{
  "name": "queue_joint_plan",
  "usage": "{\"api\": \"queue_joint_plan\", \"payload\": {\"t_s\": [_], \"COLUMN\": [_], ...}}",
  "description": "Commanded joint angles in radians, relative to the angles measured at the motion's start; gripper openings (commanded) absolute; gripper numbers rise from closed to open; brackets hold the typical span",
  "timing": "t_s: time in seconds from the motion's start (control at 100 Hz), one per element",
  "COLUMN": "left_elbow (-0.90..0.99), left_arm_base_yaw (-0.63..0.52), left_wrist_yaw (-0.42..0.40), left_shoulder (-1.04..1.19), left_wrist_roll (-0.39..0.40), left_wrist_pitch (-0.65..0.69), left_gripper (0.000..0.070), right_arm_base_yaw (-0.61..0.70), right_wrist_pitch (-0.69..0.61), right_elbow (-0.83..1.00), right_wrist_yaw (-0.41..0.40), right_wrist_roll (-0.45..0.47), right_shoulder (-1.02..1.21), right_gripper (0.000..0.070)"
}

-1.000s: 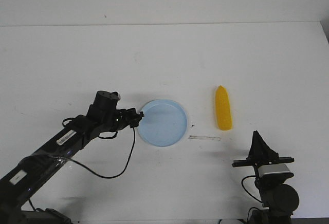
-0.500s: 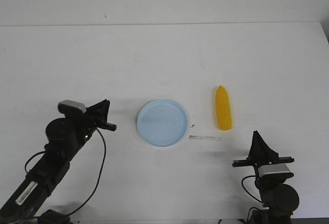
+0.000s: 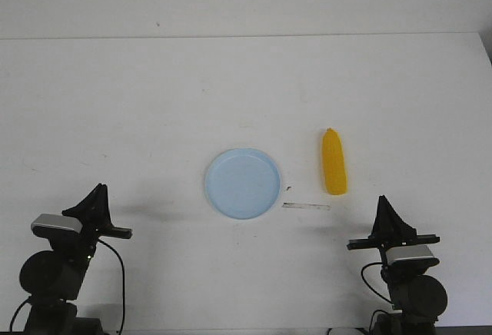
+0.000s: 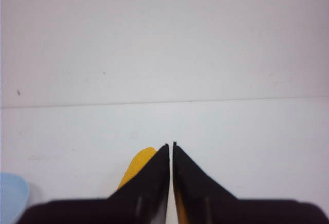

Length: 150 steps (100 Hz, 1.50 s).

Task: Place corn on plate with both arms

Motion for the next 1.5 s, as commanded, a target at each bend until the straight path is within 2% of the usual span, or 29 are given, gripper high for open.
{"api": "queue_joint_plan", "payload": {"t_s": [0.0,0.18,1.31,1.49], "left_elbow": [0.005,0.005,0.006,0.006], "left_arm_base_yaw": [0.009,0.018,0.018,0.018], "left_wrist_yaw": [0.001,0.001,0.002,0.002], "left_shoulder": [-0.039,-0.1,-0.104,-0.104], "left_wrist_roll": [0.023,0.023,0.022,0.022], "left_wrist_pitch": [-0.031,-0.076,-0.065,-0.065], "left_gripper": [0.0001,0.0001,0.0001,0.0001], "right_arm_base_yaw": [0.001,0.001,0.001,0.001], "right_wrist_pitch": [0.011,0.011,0.014,0.078], "right_elbow": [-0.001,-0.001,-0.001,0.003], "right_wrist_yaw": [0.0,0.0,0.013,0.025], "right_wrist_roll": [-0.008,-0.008,-0.008,0.045], "right_shoulder": [0.0,0.0,0.0,0.0], "right_gripper": [0.001,0.001,0.001,0.0007]}}
